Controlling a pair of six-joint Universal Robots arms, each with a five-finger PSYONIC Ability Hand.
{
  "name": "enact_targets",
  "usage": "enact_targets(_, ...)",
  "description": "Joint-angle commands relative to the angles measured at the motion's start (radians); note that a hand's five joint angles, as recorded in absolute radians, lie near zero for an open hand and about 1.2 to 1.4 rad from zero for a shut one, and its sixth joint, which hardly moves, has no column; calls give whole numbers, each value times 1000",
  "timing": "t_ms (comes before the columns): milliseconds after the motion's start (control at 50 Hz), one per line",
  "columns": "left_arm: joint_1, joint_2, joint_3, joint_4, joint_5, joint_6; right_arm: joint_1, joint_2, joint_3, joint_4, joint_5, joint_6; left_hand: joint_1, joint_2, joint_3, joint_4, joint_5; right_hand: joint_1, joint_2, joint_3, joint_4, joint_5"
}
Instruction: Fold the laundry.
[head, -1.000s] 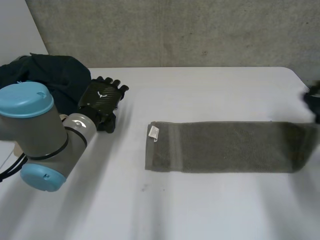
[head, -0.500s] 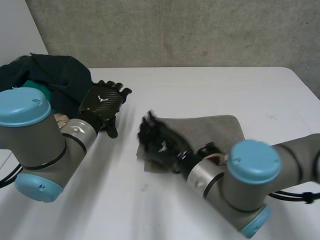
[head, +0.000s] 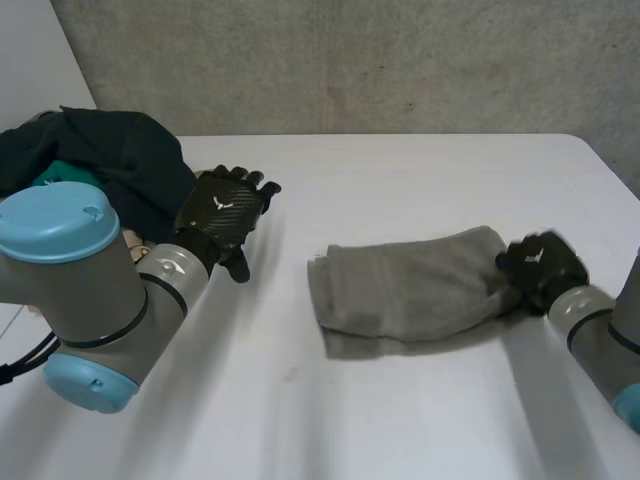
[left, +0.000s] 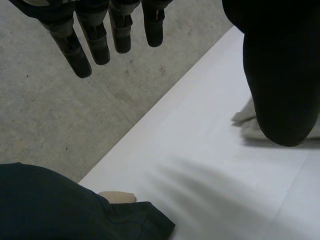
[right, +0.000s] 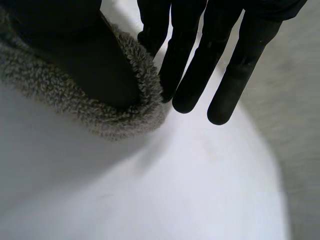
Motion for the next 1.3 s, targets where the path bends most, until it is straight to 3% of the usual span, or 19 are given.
enact_targets(20,0,16,-5,-1,-5,0,158,-61,-43,-104,-12,-22,-13,-33,-39,-29,-50,322,228,210,201,230)
enact_targets(140,-3,22,-8,-3,-7,-2,417,28,-63,-153,-161,-127,-13,-33,-39,-29,-50,322,228,210,201,230)
enact_targets(260,-38,21,12,-1,-10,-21,491,114,-57,-126,-235,-261,-13,-33,-39,-29,-50,322,228,210,201,230)
enact_targets(340,-47,18,50,-1,-13,-78,490,108,-56,-126,-224,-235,-13,-32,-38,-28,-49,-740,-834,-852,-861,-832)
enact_targets(360,-49,18,61,-1,-13,-93,485,94,-51,-140,-209,-185,-10,-29,-35,-25,-46,-900,-994,-1011,-1020,-992)
enact_targets(420,-75,9,115,-7,-16,-168,423,14,-56,-147,-164,-24,-7,-26,-32,-22,-43,-900,-994,-1011,-1020,-992)
enact_targets(520,-136,-31,213,-20,-17,-259,222,-153,-65,-99,-127,462,-4,-23,-29,-19,-40,-900,-994,-1011,-1020,-992)
enact_targets(620,-242,-118,329,-82,-46,-327,154,-152,-120,91,-138,644,46,27,20,31,10,-900,-994,-1011,-1020,-992)
enact_targets(740,-325,-240,405,-158,-106,-367,148,-43,-233,276,-117,642,46,27,20,31,10,-900,-994,-1011,-1020,-992)
enact_targets(860,-366,-384,463,-172,-230,-367,152,66,-330,385,-115,610,43,24,18,28,7,-900,-994,-1011,-1020,-992)
enact_targets(980,-362,-455,488,-208,-298,-336,158,131,-375,411,-132,610,49,30,23,33,12,-900,-994,-1011,-1020,-992)
enact_targets(1100,-323,-464,471,-310,-340,-229,158,193,-390,409,-134,569,43,24,18,28,7,-900,-994,-1011,-1020,-992)
enact_targets(1200,-282,-453,437,-327,-332,-212,180,220,-396,411,-111,434,49,30,23,33,12,-900,-994,-1011,-1020,-992)
enact_targets(1300,-290,-412,435,-327,-326,-213,177,192,-390,406,-106,392,31,12,6,16,-5,-900,-994,-1011,-1020,-992)
